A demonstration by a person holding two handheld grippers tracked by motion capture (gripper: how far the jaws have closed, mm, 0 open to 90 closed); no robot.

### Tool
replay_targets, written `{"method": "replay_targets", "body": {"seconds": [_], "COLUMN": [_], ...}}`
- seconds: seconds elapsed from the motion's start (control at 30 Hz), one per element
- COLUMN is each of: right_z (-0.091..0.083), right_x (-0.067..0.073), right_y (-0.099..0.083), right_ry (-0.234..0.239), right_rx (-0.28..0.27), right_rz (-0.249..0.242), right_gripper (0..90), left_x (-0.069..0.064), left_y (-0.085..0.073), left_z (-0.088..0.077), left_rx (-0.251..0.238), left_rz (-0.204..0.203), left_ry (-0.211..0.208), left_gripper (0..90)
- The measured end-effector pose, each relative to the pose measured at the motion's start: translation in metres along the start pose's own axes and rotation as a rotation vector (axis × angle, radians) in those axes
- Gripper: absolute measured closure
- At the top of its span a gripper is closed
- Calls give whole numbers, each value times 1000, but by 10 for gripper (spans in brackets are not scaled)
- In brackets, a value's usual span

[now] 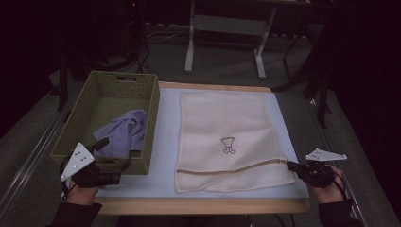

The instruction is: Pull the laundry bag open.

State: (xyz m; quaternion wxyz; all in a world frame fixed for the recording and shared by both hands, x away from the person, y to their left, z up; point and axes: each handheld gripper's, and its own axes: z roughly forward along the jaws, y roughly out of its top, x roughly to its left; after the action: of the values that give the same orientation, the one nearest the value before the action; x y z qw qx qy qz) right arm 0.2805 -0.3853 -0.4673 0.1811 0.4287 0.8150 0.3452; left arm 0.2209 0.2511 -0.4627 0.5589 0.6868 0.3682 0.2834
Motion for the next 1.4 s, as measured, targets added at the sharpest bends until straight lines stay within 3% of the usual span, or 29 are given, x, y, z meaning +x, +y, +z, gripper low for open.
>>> {"method": "replay_targets", "body": {"seconds": [0.13, 0.2, 0.33, 0.5, 0.77, 0.87, 1.03, 1.1, 1.4], "right_z": [-7, -9, -12, -13, -14, -16, -19, -19, -16], "right_x": [3, 5, 8, 14, 22, 25, 30, 31, 36], "right_y": [11, 16, 29, 45, 59, 65, 73, 75, 77], "right_ry": [7, 8, 23, 21, 28, 34, 38, 43, 63], "right_rx": [-32, -46, -73, -93, -112, -125, -137, -139, -147], "right_rz": [-6, -13, -16, -40, -57, -61, -72, -78, -84], "right_gripper": [878, 879, 879, 879, 879, 879, 879, 879, 880], "left_x": [-3, -5, -7, -13, -25, -34, -48, -55, -90], "left_y": [2, 2, 6, 11, 18, 21, 28, 32, 41], "left_z": [2, 3, 5, 8, 14, 21, 34, 41, 85], "left_rx": [32, 39, 57, 68, 96, 120, 117, 125, 164], "left_rz": [1, 2, -34, -28, 6, 29, 30, 49, 103], "left_ry": [-26, -19, -54, -66, -156, -195, -243, -268, -365], "left_gripper": [9, 9, 9, 8, 9, 9, 15, 15, 16]}}
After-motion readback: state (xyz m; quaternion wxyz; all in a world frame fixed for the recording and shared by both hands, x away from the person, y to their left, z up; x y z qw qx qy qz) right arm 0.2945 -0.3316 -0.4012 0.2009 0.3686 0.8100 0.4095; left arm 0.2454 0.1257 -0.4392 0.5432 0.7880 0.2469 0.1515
